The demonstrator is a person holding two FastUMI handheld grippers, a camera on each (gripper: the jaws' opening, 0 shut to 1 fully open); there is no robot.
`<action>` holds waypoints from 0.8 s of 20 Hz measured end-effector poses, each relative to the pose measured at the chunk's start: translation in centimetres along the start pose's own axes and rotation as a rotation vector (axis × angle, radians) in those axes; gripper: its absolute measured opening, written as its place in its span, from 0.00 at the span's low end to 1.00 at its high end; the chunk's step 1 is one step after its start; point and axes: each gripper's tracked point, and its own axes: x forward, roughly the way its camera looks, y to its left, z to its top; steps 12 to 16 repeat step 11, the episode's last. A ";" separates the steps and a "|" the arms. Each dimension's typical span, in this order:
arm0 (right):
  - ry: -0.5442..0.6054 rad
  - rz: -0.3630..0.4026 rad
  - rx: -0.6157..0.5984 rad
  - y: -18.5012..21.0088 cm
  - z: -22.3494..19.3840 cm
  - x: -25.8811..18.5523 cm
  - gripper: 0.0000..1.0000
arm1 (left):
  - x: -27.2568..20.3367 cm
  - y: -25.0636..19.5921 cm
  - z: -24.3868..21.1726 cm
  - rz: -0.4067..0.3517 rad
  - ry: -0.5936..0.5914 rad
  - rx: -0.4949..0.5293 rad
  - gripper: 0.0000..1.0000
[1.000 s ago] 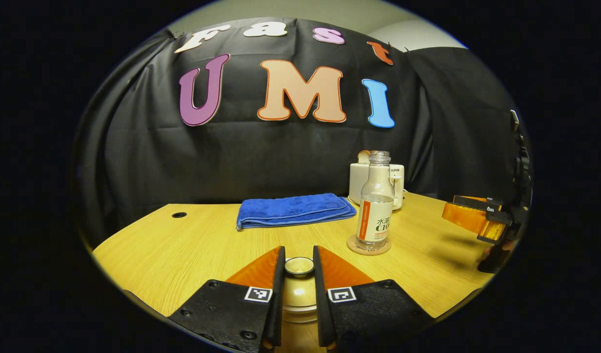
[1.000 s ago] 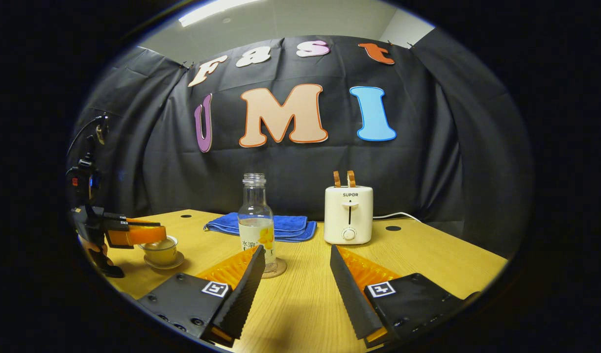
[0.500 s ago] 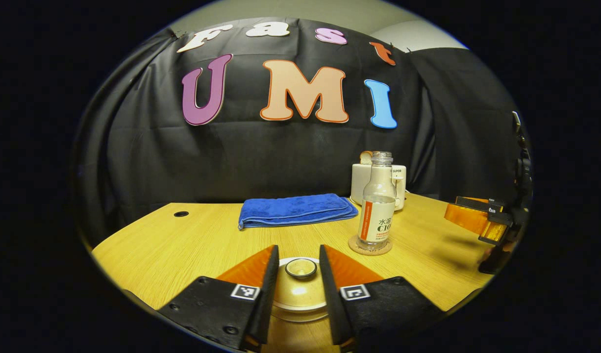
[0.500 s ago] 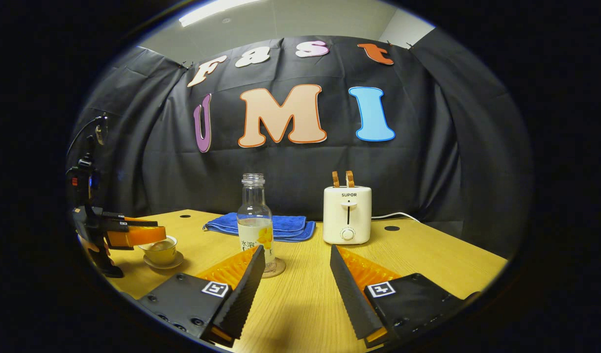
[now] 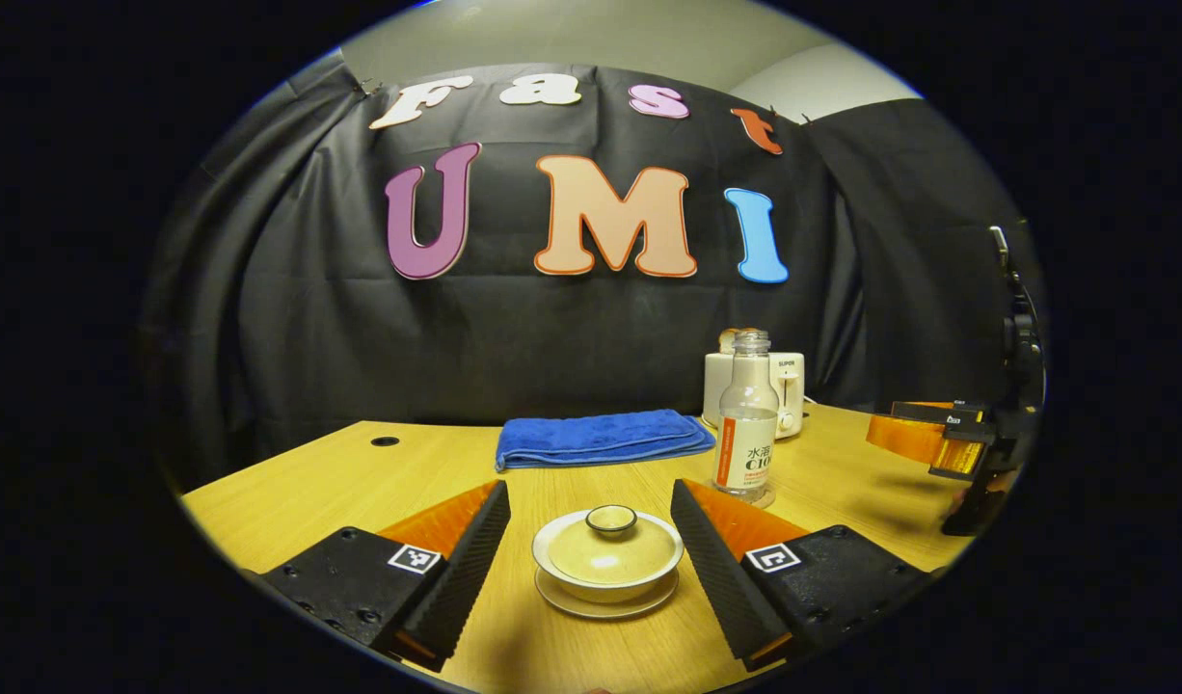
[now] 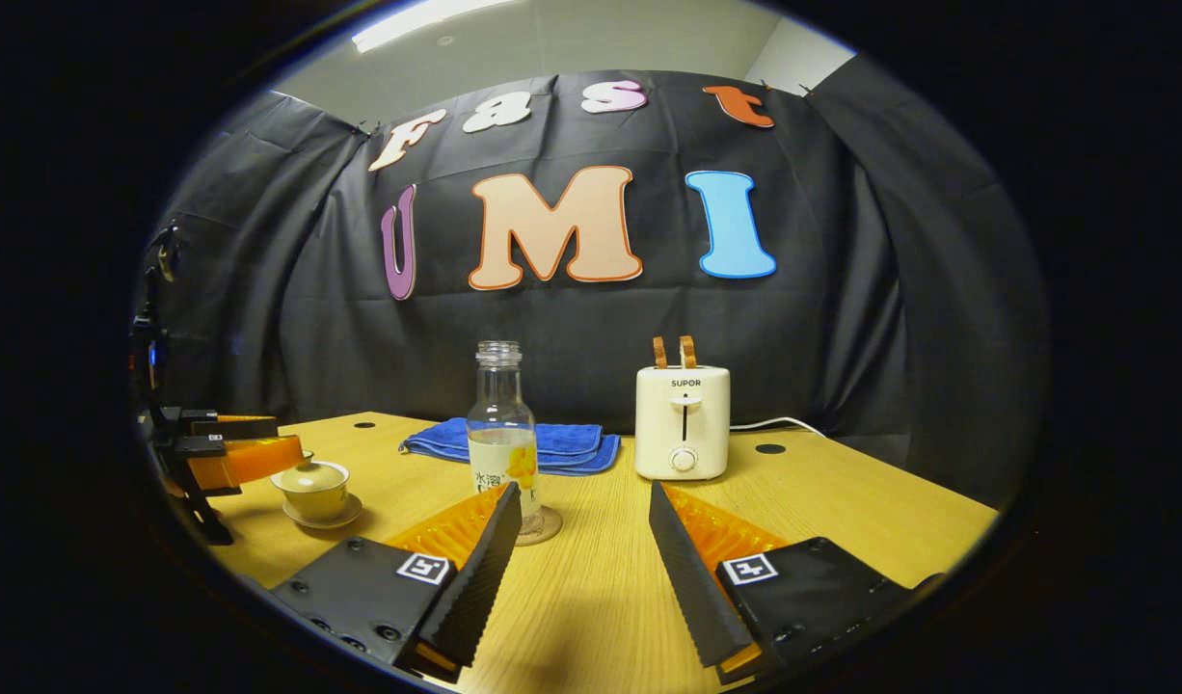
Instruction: Open the teacup lid with one hand, grasp the water bottle and pour water into the teacup with the other hand; after pouring, place the water bottle on the coaster and then close the teacup lid.
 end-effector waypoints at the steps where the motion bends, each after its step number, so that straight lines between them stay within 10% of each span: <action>1: 0.000 0.001 0.000 0.1 0.0 -0.1 0.86 | -0.3 0.2 0.0 0.007 -0.004 -0.001 0.99; 16: 0.000 0.024 0.002 0.7 0.1 -1.9 0.83 | -2.8 1.7 0.0 0.067 -0.007 0.002 0.98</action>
